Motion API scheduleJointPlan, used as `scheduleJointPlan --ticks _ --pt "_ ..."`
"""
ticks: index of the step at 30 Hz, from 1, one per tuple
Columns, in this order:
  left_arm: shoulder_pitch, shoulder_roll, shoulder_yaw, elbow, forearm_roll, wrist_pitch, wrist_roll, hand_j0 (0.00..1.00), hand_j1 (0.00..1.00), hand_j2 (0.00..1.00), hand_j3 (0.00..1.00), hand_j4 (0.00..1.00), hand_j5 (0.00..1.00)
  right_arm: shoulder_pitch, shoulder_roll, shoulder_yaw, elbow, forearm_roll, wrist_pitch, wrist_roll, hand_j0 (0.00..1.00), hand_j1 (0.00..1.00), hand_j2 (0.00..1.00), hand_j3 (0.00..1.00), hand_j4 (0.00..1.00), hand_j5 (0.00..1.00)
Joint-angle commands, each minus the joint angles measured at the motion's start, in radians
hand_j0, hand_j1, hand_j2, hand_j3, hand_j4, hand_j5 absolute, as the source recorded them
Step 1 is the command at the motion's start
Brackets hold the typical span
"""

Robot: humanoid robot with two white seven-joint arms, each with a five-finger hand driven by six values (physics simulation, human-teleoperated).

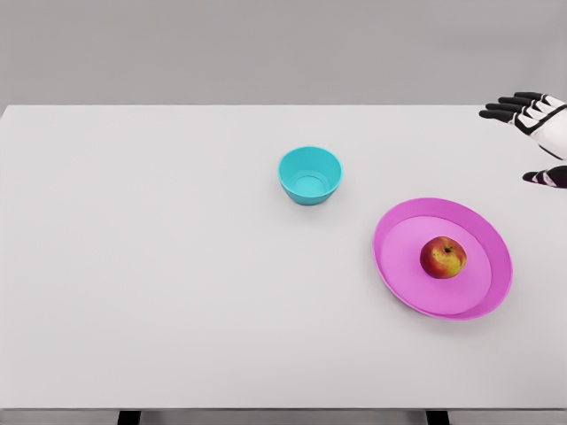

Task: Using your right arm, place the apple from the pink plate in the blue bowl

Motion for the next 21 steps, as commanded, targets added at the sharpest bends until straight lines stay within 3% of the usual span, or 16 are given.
scheduleJointPlan --ticks 1,9,13,16,21 --pt "0.0 0.0 0.0 0.0 0.0 0.0 0.0 1.0 1.0 1.0 1.0 1.0 1.0 0.0 0.002 0.0 0.001 -0.007 0.001 0.0 1.0 1.0 1.0 1.0 1.0 1.0" --pt "0.0 0.0 0.0 0.0 0.0 0.0 -0.001 1.0 1.0 1.0 1.0 1.0 1.0 0.008 -0.004 0.045 -0.028 -0.008 0.001 0.012 1.0 1.0 1.0 1.0 1.0 1.0" --pt "0.0 0.0 0.0 0.0 0.0 0.0 0.0 1.0 1.0 1.0 1.0 1.0 1.0 -0.028 -0.008 0.031 -0.088 -0.014 0.001 0.381 1.0 1.0 1.0 1.0 1.0 1.0" --pt "0.0 0.0 0.0 0.0 0.0 0.0 0.0 1.0 1.0 1.0 1.0 1.0 1.0 -0.052 -0.008 0.029 -0.104 -0.016 0.001 0.469 1.0 1.0 1.0 1.0 1.0 1.0" --pt "0.0 0.0 0.0 0.0 0.0 0.0 0.0 1.0 1.0 1.0 1.0 1.0 1.0 -0.084 0.002 0.043 -0.127 -0.019 0.001 0.458 1.0 1.0 1.0 1.0 1.0 1.0"
